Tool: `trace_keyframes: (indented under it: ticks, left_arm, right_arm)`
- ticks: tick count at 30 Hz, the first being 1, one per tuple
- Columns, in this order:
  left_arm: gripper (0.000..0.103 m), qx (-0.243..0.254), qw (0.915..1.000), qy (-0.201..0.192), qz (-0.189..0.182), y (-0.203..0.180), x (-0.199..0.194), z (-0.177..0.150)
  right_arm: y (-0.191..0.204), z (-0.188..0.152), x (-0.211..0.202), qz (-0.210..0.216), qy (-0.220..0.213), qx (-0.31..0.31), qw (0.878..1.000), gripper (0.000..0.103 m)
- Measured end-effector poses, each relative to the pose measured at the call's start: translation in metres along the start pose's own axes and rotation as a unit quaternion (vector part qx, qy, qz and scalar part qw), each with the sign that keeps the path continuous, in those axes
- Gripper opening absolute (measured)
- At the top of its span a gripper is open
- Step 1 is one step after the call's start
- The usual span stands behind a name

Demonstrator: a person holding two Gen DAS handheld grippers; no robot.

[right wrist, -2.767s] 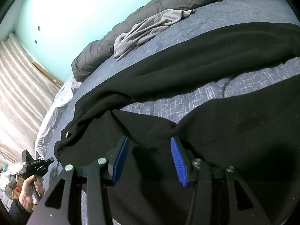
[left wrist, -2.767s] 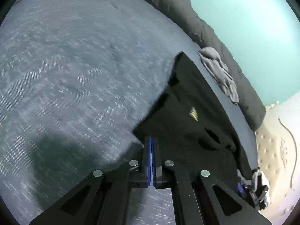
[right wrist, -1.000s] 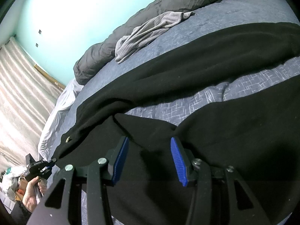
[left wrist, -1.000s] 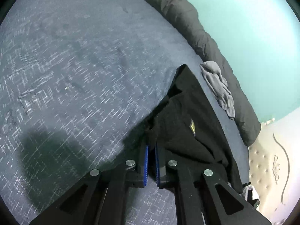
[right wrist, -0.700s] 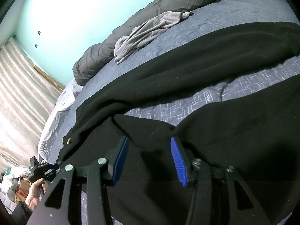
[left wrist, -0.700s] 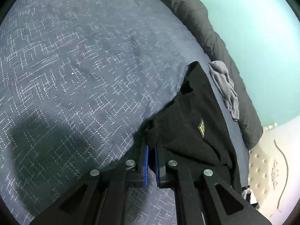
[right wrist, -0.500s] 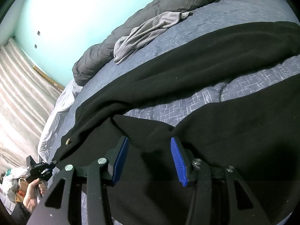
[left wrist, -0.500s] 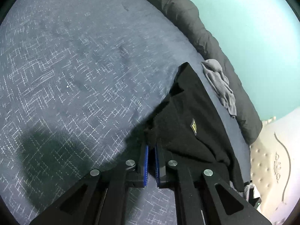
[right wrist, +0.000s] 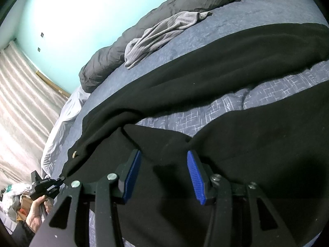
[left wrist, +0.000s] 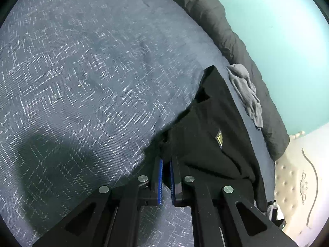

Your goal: Fold clothes

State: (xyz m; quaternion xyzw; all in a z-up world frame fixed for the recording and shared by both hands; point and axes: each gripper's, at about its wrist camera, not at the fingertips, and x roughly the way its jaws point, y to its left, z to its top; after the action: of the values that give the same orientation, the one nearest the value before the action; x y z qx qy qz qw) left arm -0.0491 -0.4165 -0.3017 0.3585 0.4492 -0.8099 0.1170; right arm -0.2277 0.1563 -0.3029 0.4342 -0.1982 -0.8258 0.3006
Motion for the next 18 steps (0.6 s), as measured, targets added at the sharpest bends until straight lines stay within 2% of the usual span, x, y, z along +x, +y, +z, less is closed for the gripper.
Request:
trace_keyframes:
  ticks: [10, 13, 18]
  left_arm:
    - [0.007, -0.005, 0.9998, 0.006, -0.017, 0.005, -0.012, 0.0]
    - [0.007, -0.029, 0.9992, 0.007, -0.024, 0.011, -0.018, 0.0]
    - [0.006, -0.021, 0.9995, -0.023, 0.011, 0.011, -0.047, 0.004]
  right_arm:
    - [-0.001, 0.001, -0.001, 0.001, 0.0, 0.001, 1.0, 0.048]
    - [-0.002, 0.001, -0.002, 0.001, -0.002, 0.004, 1.0, 0.048]
    - [-0.001, 0.002, -0.003, 0.003, -0.003, 0.006, 1.0, 0.048]
